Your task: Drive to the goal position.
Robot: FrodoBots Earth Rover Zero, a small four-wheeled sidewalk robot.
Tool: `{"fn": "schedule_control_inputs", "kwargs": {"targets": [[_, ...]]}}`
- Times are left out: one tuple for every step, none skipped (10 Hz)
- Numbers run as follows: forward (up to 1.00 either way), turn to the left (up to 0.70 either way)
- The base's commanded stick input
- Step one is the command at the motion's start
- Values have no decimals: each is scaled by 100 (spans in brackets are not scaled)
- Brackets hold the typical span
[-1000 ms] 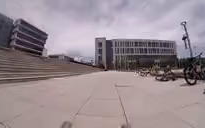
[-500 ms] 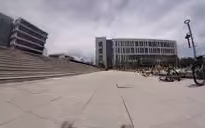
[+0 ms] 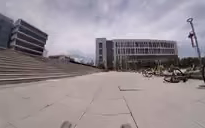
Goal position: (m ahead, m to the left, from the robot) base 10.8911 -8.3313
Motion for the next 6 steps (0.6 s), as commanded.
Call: {"fn": "schedule_control_inputs", "kwargs": {"targets": [[70, 0], [70, 0], [70, -1], [70, -15], [70, -12], [70, -7]]}}
